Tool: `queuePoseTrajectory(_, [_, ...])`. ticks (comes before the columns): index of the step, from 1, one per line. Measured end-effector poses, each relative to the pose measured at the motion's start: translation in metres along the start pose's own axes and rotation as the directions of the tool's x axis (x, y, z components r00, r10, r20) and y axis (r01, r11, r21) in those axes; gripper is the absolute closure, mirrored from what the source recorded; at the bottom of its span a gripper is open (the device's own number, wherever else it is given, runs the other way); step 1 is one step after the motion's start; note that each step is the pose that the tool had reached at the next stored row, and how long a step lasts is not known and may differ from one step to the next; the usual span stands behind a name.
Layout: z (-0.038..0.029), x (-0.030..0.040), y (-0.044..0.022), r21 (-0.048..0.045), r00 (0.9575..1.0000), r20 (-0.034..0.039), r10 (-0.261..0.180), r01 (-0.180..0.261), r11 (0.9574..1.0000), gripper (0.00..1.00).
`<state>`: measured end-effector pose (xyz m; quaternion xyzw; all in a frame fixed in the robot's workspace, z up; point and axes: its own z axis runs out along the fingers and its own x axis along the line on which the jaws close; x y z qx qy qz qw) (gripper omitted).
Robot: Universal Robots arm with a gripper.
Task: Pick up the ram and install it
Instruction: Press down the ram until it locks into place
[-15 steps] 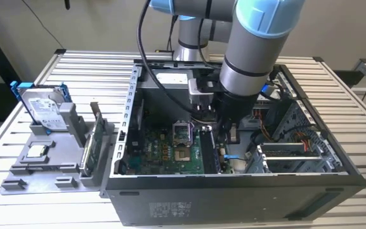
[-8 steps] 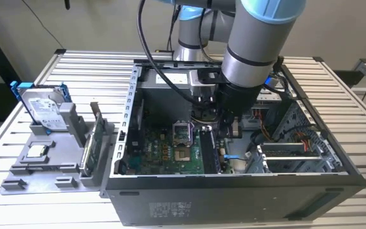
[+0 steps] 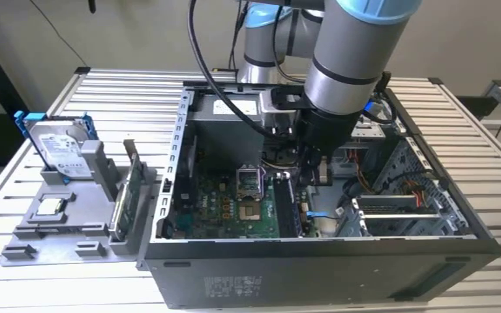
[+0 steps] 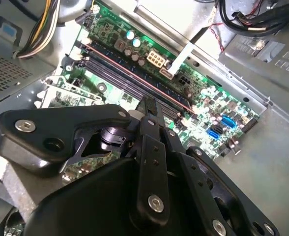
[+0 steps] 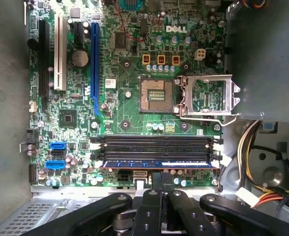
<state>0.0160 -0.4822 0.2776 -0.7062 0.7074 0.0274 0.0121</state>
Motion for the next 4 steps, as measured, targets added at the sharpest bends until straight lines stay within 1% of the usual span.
queuePoseTrajectory(4, [-0.0001,0.0,0.0,-0.0002,1.0,-0.0016,0.0,0.0,1.0,0.89])
